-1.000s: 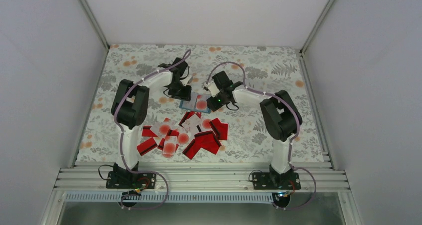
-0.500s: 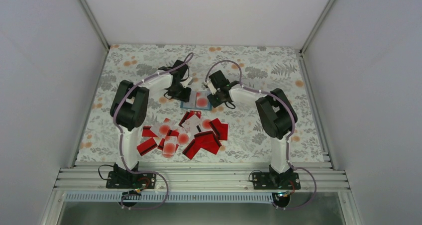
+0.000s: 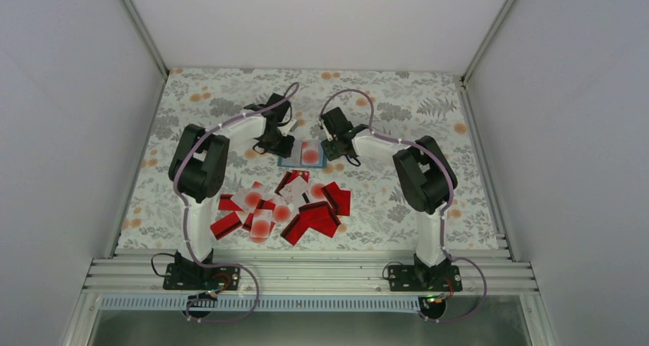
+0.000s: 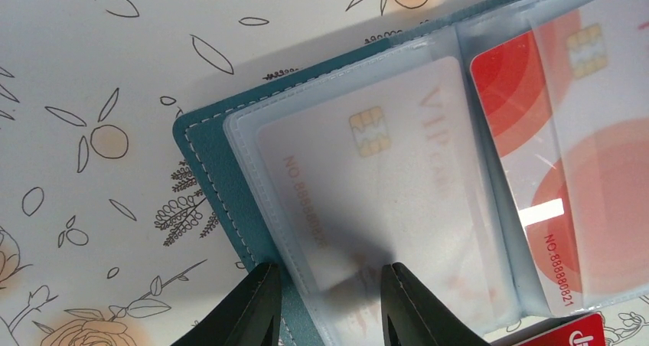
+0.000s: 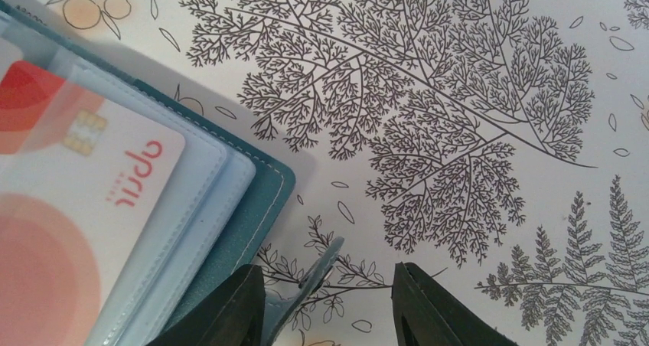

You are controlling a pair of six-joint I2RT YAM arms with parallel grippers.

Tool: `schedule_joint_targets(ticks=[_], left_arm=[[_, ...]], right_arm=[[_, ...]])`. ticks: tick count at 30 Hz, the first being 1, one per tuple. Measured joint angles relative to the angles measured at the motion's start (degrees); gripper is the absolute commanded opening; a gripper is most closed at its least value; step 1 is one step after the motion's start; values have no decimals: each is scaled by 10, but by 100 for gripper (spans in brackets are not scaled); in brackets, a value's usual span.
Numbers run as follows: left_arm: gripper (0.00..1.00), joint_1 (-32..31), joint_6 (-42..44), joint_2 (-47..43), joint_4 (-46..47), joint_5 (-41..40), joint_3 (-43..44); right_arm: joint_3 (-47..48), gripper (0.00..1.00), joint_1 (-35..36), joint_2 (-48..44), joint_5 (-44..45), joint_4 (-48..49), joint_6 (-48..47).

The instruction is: Put the credit cards into the card holder

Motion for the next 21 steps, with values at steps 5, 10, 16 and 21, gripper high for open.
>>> schedule_joint_targets(ticks=[5, 10, 16, 21], left_arm=[[39, 0, -6, -2, 0, 7, 1], [50, 1, -27, -2, -17, 25, 9], [55, 15, -50, -17, -55, 33, 18], [53, 51, -61, -64, -58, 33, 8]], right_arm=[[0, 28, -10, 0, -33, 1, 26], [-17, 22, -21, -4, -70, 6, 54], [-42, 17, -23, -16, -88, 8, 72], [-43, 13, -27, -16, -97, 9, 83]])
